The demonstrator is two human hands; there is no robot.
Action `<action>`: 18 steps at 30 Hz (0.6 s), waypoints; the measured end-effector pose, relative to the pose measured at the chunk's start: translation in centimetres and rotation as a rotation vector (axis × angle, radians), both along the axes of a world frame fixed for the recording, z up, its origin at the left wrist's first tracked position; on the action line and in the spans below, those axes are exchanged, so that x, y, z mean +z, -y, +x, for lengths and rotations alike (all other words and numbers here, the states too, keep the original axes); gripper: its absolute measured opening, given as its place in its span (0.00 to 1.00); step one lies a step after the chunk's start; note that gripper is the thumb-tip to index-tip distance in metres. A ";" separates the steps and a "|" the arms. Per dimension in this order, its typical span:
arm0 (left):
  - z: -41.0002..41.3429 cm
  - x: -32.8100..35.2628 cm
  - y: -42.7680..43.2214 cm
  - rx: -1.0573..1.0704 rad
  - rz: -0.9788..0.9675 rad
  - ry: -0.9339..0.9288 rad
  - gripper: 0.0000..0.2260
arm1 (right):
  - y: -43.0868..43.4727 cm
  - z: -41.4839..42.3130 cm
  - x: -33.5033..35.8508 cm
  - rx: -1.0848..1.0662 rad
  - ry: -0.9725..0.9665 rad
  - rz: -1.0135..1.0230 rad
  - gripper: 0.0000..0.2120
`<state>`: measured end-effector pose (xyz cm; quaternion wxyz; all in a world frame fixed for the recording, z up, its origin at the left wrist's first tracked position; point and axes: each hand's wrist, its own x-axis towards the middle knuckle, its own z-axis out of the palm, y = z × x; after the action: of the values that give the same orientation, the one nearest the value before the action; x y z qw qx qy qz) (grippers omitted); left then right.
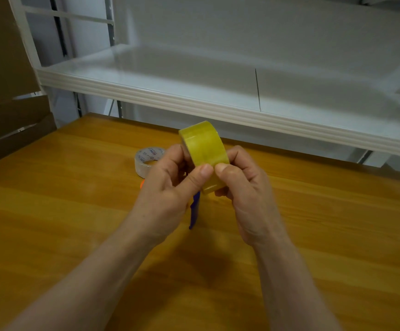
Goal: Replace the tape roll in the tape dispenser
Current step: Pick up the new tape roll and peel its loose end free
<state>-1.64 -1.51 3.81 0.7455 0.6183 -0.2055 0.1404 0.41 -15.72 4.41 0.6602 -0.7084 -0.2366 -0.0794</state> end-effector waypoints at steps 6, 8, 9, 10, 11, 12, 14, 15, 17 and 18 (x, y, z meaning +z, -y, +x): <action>-0.2 -0.2 0.4 0.034 0.108 0.048 0.12 | 0.2 0.1 0.0 -0.014 -0.011 0.035 0.11; -0.1 -0.3 0.4 0.047 0.140 0.046 0.12 | 0.2 0.1 0.0 -0.019 -0.019 0.050 0.11; -0.1 -0.4 0.4 0.054 0.156 0.047 0.12 | 0.1 0.1 0.0 -0.023 -0.023 0.057 0.10; -0.1 -0.4 0.4 0.059 0.167 0.048 0.12 | 0.1 0.1 0.0 -0.026 -0.026 0.062 0.10; -0.1 -0.4 0.4 0.060 0.169 0.049 0.12 | 0.2 0.1 0.0 -0.027 -0.028 0.062 0.09; -0.1 -0.4 0.4 0.059 0.163 0.050 0.12 | 0.2 0.1 0.0 -0.025 -0.029 0.061 0.09; -0.1 -0.4 0.4 0.046 0.110 0.040 0.12 | 0.2 0.1 0.0 -0.016 -0.030 0.055 0.09; -0.1 -0.5 0.4 0.032 0.062 0.025 0.12 | 0.1 0.0 0.0 -0.010 -0.029 0.049 0.09; 0.1 -0.5 0.2 0.006 -0.031 -0.020 0.12 | 0.0 0.0 0.1 0.001 -0.028 0.030 0.08; 0.2 -0.6 0.2 0.001 -0.061 -0.043 0.12 | -0.1 -0.1 0.2 0.006 -0.030 0.023 0.09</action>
<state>-1.42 -1.68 3.24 0.7683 0.5982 -0.1846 0.1336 0.33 -15.65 4.59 0.6721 -0.7011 -0.2278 -0.0698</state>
